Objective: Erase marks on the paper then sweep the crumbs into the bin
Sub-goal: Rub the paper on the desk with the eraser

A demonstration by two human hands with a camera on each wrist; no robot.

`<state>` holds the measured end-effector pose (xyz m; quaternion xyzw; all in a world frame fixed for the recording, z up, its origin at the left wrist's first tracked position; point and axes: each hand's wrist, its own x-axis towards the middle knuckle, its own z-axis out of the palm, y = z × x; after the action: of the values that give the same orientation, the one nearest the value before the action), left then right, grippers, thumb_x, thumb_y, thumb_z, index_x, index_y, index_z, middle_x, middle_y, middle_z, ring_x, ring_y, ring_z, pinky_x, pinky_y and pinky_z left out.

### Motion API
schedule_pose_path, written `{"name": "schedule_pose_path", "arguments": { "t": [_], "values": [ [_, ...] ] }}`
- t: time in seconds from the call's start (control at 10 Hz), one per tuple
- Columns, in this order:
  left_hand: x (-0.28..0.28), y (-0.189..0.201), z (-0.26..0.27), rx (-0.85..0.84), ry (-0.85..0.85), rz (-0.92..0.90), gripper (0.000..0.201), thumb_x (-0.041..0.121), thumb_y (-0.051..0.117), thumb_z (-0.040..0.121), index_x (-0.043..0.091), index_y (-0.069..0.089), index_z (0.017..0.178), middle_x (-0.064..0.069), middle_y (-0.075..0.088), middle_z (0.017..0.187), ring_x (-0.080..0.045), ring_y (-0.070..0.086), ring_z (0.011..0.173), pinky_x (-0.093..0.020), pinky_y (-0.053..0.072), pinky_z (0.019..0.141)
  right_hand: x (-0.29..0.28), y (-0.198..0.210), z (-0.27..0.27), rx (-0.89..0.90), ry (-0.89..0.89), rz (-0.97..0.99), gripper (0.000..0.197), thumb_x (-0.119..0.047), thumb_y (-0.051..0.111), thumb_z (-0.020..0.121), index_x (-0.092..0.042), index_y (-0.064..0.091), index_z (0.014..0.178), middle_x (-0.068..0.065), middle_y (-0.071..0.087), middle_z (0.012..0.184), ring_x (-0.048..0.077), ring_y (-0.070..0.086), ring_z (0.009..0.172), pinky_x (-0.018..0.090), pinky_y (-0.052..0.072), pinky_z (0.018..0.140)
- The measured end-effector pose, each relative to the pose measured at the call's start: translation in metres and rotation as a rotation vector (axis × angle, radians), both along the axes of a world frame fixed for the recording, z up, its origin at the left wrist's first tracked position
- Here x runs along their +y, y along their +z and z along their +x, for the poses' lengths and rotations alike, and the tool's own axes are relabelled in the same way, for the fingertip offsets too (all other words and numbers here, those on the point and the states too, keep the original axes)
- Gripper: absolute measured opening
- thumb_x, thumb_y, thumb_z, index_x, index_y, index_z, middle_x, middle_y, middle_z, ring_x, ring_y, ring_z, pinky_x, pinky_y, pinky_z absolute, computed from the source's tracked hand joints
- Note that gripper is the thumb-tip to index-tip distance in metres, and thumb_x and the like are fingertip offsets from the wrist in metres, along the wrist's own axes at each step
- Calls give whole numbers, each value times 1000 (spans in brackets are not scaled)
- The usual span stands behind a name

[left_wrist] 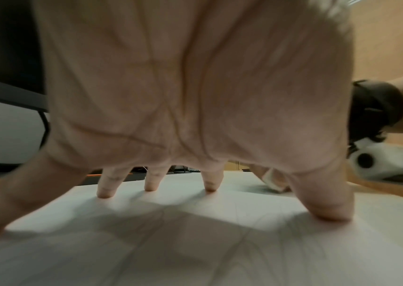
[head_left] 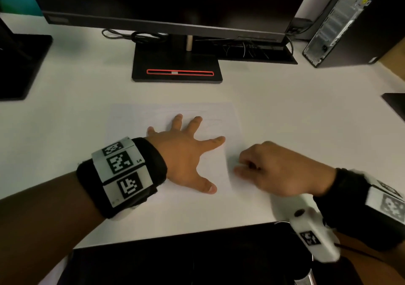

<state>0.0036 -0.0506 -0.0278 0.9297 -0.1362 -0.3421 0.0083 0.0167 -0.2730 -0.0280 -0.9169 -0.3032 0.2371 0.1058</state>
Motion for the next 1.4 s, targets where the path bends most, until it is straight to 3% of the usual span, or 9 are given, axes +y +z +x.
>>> {"name": "schedule_pose_path", "arguments": {
  "t": [0.2, 0.3, 0.4, 0.6, 0.7, 0.9, 1.0, 1.2, 1.4],
  "values": [
    [-2, 0, 1, 20, 2, 32, 111, 93, 55, 66, 67, -21, 142, 7, -37, 160, -35, -31, 148, -78, 12, 111, -8, 2, 12, -8, -136, -5, 41, -37, 51, 100, -8, 58, 72, 5, 64, 67, 19, 56, 60, 29, 43, 57],
    [-2, 0, 3, 31, 0, 38, 112, 94, 55, 65, 68, -23, 141, 8, -37, 160, -36, -31, 148, -79, 13, 109, -1, -1, -2, 16, -59, -6, 41, -37, 50, 100, -12, 51, 67, 1, 57, 60, 12, 46, 52, 24, 37, 51],
    [-3, 0, 4, 36, -1, 44, 112, 93, 55, 65, 68, -23, 141, 8, -37, 160, -36, -31, 148, -78, 13, 110, -4, 2, 3, 58, -91, -23, 42, -38, 50, 100, -8, 57, 72, 7, 63, 67, 13, 50, 56, 33, 44, 58],
    [-3, 0, 4, 43, -1, 51, 113, 93, 55, 65, 67, -23, 141, 7, -38, 160, -36, -31, 148, -79, 12, 110, -1, 1, -5, 52, -77, -23, 41, -38, 50, 100, -9, 54, 70, 1, 57, 60, 11, 45, 53, 26, 38, 53],
    [-3, -1, 4, 40, 1, 46, 113, 93, 56, 65, 67, -23, 141, 7, -37, 160, -36, -31, 148, -79, 12, 110, -4, 3, 3, 61, -127, -29, 42, -38, 50, 100, -6, 58, 73, 6, 62, 65, 13, 48, 56, 35, 44, 59],
    [-3, -2, 4, 37, 3, 48, 113, 93, 56, 64, 68, -23, 140, 7, -37, 160, -36, -30, 148, -78, 13, 110, 4, 2, -9, 72, -57, -27, 43, -39, 50, 100, -12, 51, 67, 1, 54, 59, 10, 44, 52, 25, 38, 52],
    [-3, -1, 3, 28, 0, 41, 112, 93, 56, 65, 67, -22, 141, 7, -36, 160, -36, -30, 148, -78, 13, 110, -2, 4, 6, 63, -136, -20, 44, -39, 51, 100, -6, 58, 72, 8, 62, 66, 15, 50, 57, 35, 45, 60],
    [-4, 0, 3, 35, 6, 40, 112, 93, 57, 65, 68, -22, 141, 7, -36, 160, -36, -30, 148, -79, 13, 109, 6, 0, -6, 66, -42, -18, 42, -38, 50, 100, -12, 51, 68, -1, 53, 60, 12, 44, 54, 25, 37, 53],
    [-2, 0, 2, 29, 2, 39, 113, 92, 57, 65, 67, -21, 142, 7, -37, 160, -36, -30, 148, -79, 12, 109, 2, 1, 2, 7, -103, -4, 41, -36, 49, 100, -10, 54, 69, 3, 57, 61, 11, 46, 53, 24, 36, 51]
  ]
}}
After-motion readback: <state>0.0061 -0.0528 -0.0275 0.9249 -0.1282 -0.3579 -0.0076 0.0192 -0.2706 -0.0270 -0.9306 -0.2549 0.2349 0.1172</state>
